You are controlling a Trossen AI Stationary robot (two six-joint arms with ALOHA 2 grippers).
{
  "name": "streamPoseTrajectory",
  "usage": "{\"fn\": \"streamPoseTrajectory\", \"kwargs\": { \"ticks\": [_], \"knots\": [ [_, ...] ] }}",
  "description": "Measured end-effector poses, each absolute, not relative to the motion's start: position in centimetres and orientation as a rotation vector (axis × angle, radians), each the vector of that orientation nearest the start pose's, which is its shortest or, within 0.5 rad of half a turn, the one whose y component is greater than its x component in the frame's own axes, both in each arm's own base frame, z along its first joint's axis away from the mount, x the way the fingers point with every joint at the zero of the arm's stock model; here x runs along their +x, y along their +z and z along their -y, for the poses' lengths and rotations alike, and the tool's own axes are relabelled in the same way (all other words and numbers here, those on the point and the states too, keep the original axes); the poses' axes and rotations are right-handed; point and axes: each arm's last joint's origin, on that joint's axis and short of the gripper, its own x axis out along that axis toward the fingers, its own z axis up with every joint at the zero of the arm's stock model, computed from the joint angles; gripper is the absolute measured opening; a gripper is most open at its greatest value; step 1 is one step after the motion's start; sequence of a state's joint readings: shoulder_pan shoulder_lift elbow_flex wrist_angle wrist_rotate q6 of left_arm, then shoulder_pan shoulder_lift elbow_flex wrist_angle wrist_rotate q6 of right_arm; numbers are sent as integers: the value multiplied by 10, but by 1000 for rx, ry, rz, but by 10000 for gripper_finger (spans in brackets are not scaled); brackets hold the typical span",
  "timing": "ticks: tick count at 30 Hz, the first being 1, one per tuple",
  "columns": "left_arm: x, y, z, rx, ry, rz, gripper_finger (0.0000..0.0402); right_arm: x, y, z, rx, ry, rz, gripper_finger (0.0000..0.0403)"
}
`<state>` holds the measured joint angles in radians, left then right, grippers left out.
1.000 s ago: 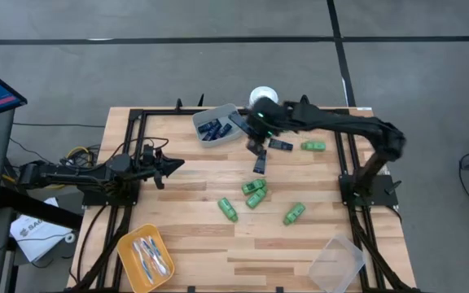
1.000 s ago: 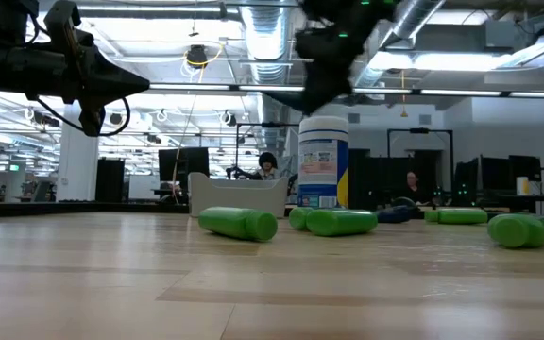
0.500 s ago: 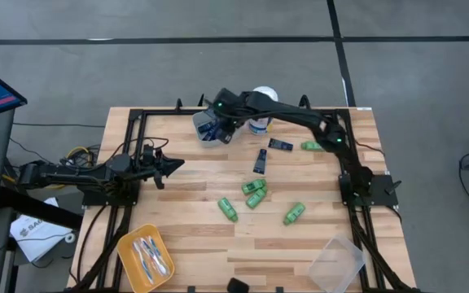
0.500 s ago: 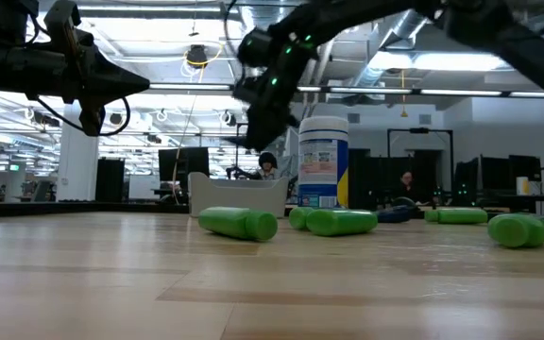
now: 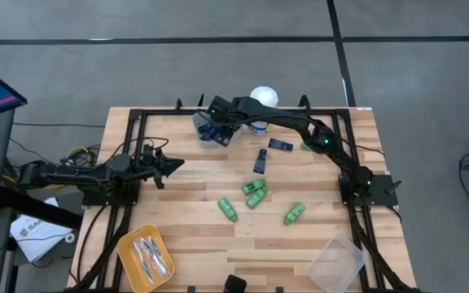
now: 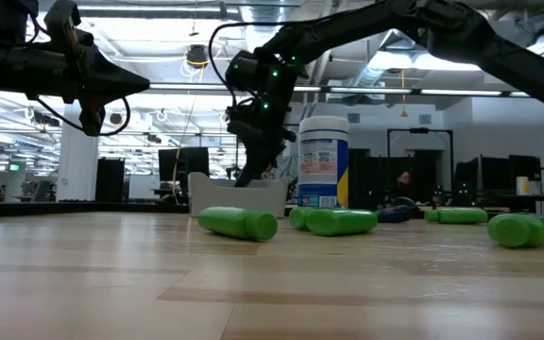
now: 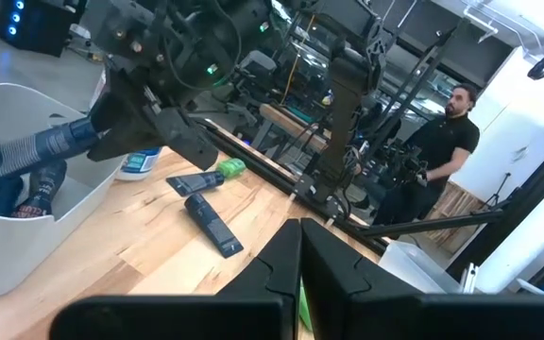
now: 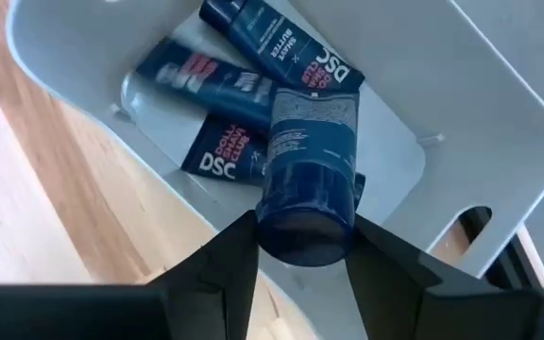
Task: Pick & Place Travel size toiletries
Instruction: Put the dark blue shave cream into the gray bin
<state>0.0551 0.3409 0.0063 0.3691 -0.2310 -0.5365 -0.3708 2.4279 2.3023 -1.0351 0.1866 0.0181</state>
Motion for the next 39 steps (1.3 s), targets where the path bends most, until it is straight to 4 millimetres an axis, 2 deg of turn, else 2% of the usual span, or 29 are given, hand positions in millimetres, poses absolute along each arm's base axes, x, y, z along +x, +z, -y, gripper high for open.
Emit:
{"fn": "streamPoseTrajectory", "kwargs": {
  "ticks": [2, 5, 7, 9, 13, 17, 20, 23, 27, 30, 34, 39],
  "knots": [
    [118, 171, -13, -536, 270, 110, 2, 472, 217, 188, 104, -487, -1176, 145],
    [118, 171, -13, -536, 270, 112, 2, 465, 227, 182, 87, -461, -1210, 168],
    [118, 172, -13, -536, 269, 114, 2, 456, 246, 176, 71, -437, -1225, 191],
    [118, 172, -13, -536, 269, 117, 2, 445, 274, 169, 59, -416, -1194, 213],
    [118, 172, -13, -536, 268, 117, 2, 410, 338, 154, 31, -393, -1123, 241],
    [118, 172, -13, -536, 268, 118, 2, 366, 387, 148, 21, -404, -1099, 243],
    [118, 172, -13, -537, 268, 118, 2, 330, 411, 146, 40, -416, -1134, 240],
    [118, 172, -13, -537, 268, 120, 2, 302, 424, 144, 69, -427, -1174, 239],
    [118, 173, -13, -537, 266, 126, 2, 269, 427, 142, 103, -461, -1190, 238],
    [118, 173, -13, -537, 266, 126, 2, 242, 415, 136, 138, -482, -1237, 238],
    [118, 173, -13, -537, 265, 129, 2, 222, 375, 134, 150, -512, -1213, 238],
    [118, 174, -13, -538, 264, 133, 2, 211, 302, 135, 162, -525, -1220, 238]
  ]
}}
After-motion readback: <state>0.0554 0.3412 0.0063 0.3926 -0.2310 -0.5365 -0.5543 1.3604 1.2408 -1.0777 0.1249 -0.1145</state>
